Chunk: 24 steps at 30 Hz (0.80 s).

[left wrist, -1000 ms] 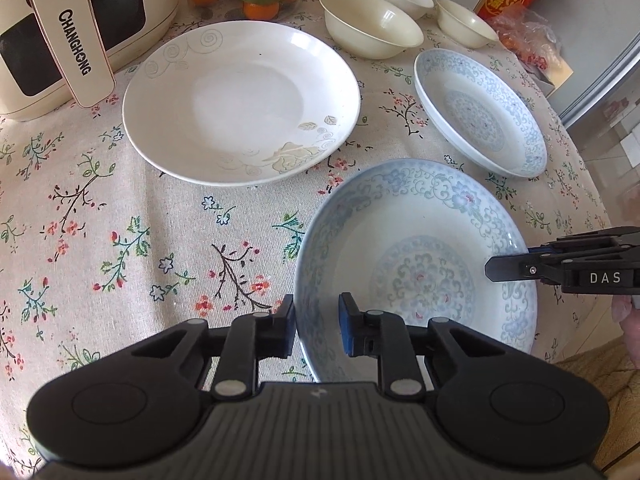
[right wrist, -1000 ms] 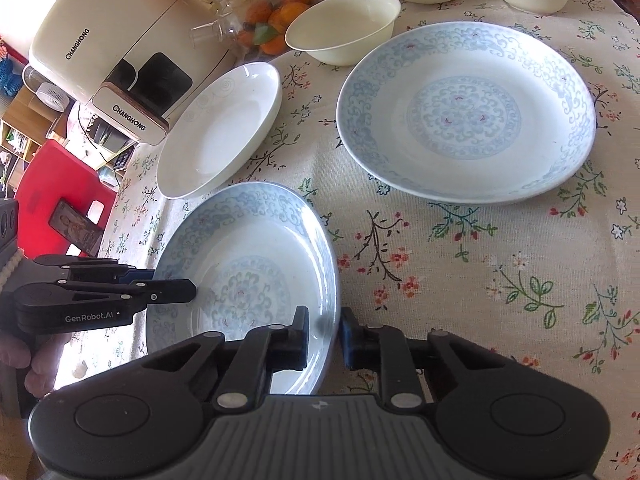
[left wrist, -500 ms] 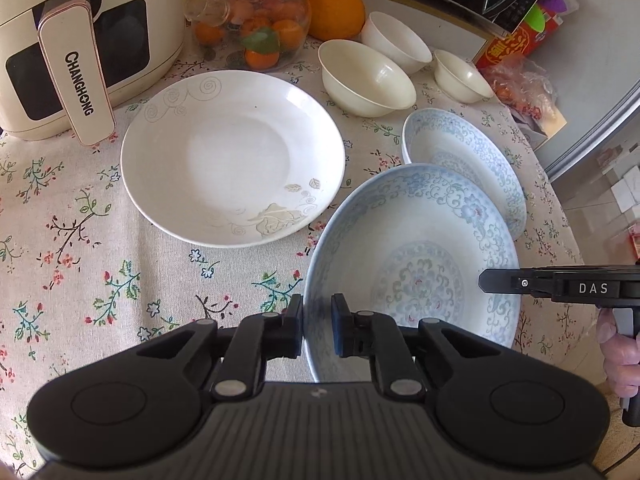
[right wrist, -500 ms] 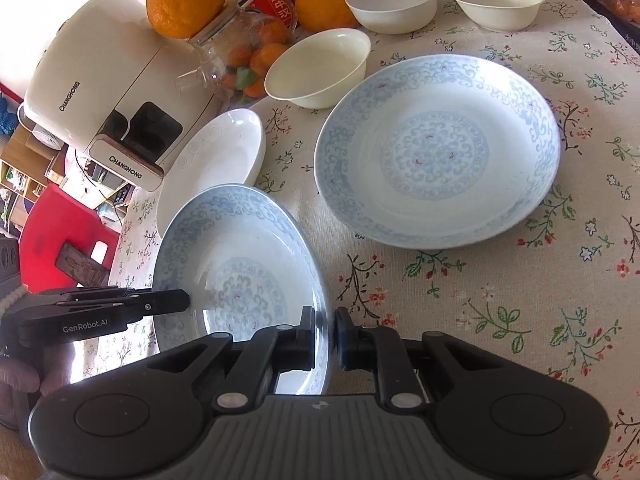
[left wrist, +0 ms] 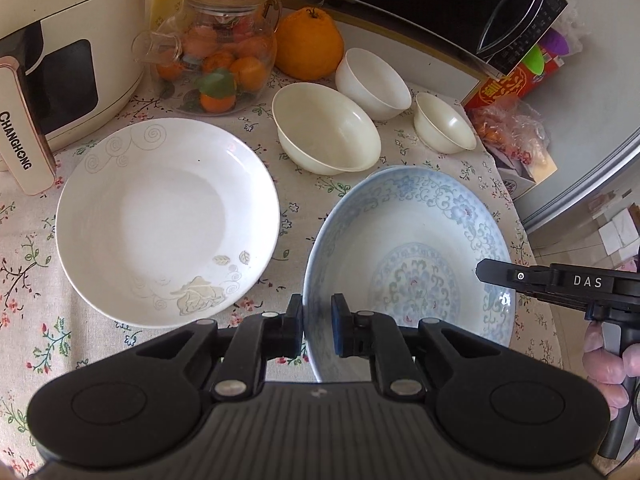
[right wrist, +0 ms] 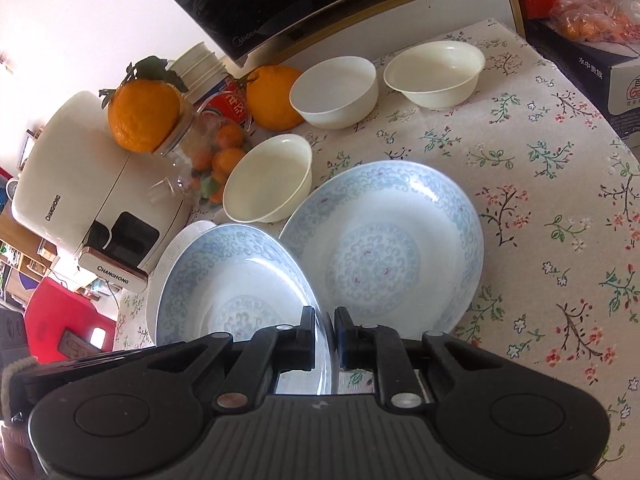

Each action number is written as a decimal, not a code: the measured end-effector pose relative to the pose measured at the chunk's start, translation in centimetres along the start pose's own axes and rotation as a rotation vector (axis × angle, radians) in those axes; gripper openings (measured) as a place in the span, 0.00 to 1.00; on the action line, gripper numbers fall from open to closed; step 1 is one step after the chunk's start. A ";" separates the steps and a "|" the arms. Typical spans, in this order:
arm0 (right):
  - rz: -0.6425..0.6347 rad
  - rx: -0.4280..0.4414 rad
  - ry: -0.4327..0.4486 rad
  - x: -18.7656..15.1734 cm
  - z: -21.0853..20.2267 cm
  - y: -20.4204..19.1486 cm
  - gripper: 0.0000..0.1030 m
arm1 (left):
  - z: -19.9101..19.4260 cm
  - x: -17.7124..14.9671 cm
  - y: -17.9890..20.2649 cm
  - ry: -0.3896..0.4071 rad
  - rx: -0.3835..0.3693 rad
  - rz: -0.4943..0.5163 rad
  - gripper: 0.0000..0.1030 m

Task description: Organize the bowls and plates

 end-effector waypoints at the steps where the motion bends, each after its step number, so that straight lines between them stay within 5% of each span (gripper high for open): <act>1: 0.010 -0.009 0.009 0.5 0.1 0.5 0.11 | 0.4 0.1 0.3 0.002 0.001 -0.002 0.12; 24: 0.093 -0.190 0.085 3.4 2.5 6.6 0.12 | 6.5 1.5 4.8 0.060 0.134 0.099 0.12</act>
Point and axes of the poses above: each gripper's, at about its wrist camera, not at the fingertips, and z roughly the way its jaws point, y to its right, x to its top, the point moved 8 cm from there along z, roughly the way its jaws point, and after that the axes turned 13 degrees about y, right-handed, at the moved point
